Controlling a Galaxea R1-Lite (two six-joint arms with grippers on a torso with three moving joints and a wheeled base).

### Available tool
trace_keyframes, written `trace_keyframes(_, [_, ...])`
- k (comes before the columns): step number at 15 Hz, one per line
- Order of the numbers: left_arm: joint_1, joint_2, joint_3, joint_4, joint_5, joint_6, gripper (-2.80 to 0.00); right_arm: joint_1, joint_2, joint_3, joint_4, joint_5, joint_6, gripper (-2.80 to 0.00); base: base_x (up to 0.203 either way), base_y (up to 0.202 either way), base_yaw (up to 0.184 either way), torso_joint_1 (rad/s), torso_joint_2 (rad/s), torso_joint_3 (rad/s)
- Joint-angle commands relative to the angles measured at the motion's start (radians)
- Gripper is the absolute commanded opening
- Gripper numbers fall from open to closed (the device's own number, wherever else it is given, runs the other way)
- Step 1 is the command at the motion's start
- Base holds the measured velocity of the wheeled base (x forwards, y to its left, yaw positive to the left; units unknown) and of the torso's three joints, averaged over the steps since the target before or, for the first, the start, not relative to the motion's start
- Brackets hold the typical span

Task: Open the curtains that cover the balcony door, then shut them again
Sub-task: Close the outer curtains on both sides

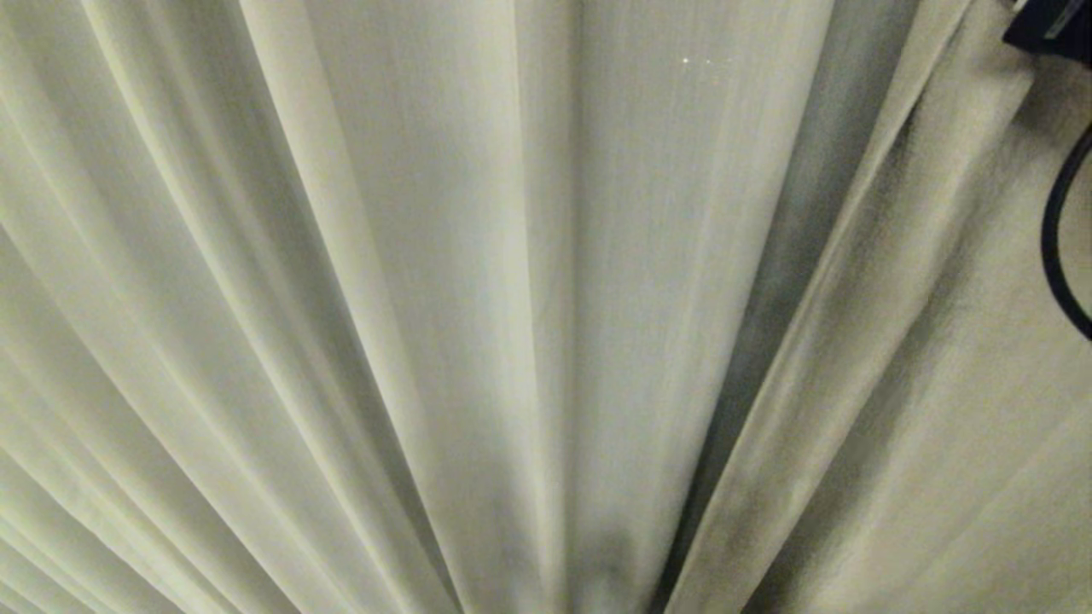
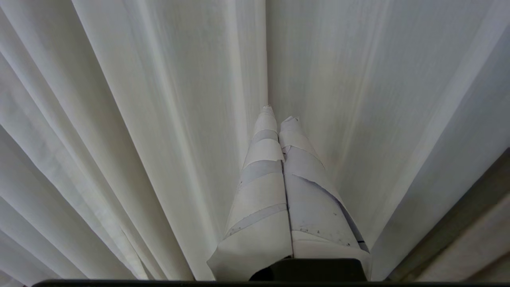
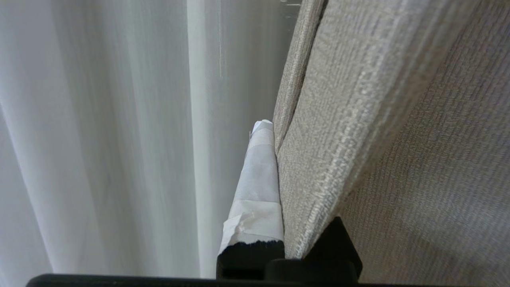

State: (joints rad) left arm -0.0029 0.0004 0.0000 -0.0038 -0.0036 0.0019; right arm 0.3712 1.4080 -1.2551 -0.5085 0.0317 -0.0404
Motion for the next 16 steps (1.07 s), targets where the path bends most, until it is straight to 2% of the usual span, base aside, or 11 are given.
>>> trace_keyframes(1, [0.000,0.000,0.000,-0.001,0.001,0.000,-2.80,0.026,0.067,-0.031,-0.001,-0.034,-0.018,-2.80,0.000,0.000,0.000,0.000,0.00,0.000])
trace_keyframes(3, [0.000,0.000,0.000,-0.001,0.001,0.000,-2.80,0.046,0.092,-0.040,-0.024,-0.062,-0.042,-2.80,0.000,0.000,0.000,0.000,0.00,0.000])
trace_keyframes(7, [0.000,0.000,0.000,-0.001,0.001,0.000,-2.80,0.056,0.110,-0.040,-0.032,-0.064,-0.061,-2.80,0.000,0.000,0.000,0.000,0.00,0.000])
trace_keyframes(16, [0.000,0.000,0.000,-0.001,0.001,0.000,-2.80,0.222,0.166,-0.076,-0.036,-0.199,-0.102,-2.80,0.000,0.000,0.000,0.000,0.00,0.000])
